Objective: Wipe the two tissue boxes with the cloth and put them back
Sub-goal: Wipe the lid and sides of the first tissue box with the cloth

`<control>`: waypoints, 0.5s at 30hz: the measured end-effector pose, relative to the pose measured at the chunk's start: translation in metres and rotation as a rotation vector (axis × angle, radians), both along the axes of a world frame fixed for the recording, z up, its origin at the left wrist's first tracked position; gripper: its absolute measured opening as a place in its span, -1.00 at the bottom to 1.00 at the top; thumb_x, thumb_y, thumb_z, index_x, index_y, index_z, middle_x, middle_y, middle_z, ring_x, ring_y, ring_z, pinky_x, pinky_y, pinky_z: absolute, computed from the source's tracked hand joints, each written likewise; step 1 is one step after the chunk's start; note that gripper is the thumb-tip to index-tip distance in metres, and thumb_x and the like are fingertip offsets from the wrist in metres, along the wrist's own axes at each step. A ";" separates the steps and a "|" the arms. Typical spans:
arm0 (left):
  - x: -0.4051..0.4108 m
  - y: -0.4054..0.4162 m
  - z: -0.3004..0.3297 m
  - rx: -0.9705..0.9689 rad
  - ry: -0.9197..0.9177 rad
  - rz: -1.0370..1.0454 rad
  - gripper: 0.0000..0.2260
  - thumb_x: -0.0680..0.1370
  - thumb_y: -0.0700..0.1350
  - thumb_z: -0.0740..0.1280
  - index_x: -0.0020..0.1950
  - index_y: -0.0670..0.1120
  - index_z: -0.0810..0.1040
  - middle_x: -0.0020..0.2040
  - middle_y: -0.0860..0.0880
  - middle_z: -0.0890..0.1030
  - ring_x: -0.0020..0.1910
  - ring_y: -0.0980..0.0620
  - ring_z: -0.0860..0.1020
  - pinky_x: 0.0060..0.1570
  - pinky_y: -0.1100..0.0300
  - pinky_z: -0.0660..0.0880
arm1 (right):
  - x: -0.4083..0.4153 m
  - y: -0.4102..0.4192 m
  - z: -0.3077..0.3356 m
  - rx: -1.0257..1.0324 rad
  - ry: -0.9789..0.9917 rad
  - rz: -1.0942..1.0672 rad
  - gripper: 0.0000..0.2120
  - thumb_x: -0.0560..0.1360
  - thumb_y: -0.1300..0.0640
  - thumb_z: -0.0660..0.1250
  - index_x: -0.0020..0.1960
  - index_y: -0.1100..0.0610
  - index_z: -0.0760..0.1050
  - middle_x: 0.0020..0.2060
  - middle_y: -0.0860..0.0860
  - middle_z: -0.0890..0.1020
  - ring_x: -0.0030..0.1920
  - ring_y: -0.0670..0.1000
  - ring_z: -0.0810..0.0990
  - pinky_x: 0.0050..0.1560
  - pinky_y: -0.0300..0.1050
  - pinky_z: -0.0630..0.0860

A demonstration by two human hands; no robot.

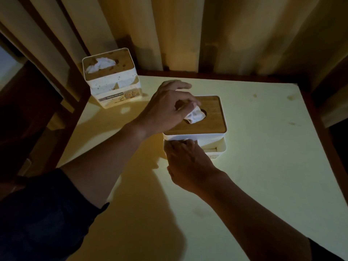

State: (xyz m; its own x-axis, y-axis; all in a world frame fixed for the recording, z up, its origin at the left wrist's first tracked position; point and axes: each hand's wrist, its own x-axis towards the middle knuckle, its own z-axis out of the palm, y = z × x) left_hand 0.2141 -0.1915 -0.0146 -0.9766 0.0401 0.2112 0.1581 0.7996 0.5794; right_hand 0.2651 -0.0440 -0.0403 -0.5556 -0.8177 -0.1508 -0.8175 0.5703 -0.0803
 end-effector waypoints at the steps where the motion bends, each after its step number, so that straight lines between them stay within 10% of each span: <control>1: 0.001 0.000 -0.002 0.032 -0.026 0.010 -0.77 0.64 0.00 0.36 0.28 0.15 0.67 0.43 0.07 0.51 0.45 0.08 0.39 0.38 0.10 0.33 | 0.001 0.000 0.000 0.002 -0.004 -0.003 -0.54 0.63 0.15 0.31 0.50 0.26 0.40 0.24 0.14 0.62 0.18 0.20 0.64 0.23 0.13 0.56; 5: 0.006 0.002 -0.004 0.080 -0.091 -0.003 -0.53 0.62 0.04 0.40 0.53 0.19 0.43 0.42 0.09 0.50 0.40 0.08 0.44 0.36 0.06 0.44 | 0.002 0.001 0.001 -0.017 -0.011 -0.014 -0.56 0.64 0.18 0.27 0.50 0.26 0.38 0.23 0.13 0.63 0.14 0.20 0.65 0.18 0.11 0.57; 10: 0.005 0.000 -0.020 -0.046 -0.127 -0.055 -0.46 0.69 0.10 0.25 0.65 0.08 0.21 0.54 0.04 0.35 0.56 0.06 0.23 0.62 -0.01 -0.13 | -0.001 -0.002 0.019 -0.099 -0.021 -0.097 -0.66 0.62 0.36 0.21 0.34 0.19 0.56 0.16 0.16 0.70 0.12 0.19 0.72 0.11 0.02 0.62; 15: -0.005 -0.006 -0.032 -0.097 -0.139 -0.060 -0.35 0.61 0.21 0.19 0.65 -0.05 0.22 0.57 -0.05 0.32 0.58 -0.03 0.23 0.58 0.00 -0.17 | -0.003 0.008 0.038 -0.297 -0.077 -0.225 -0.80 0.55 0.40 0.36 0.04 0.22 0.73 -0.05 0.15 0.76 -0.07 0.16 0.75 -0.11 -0.12 0.52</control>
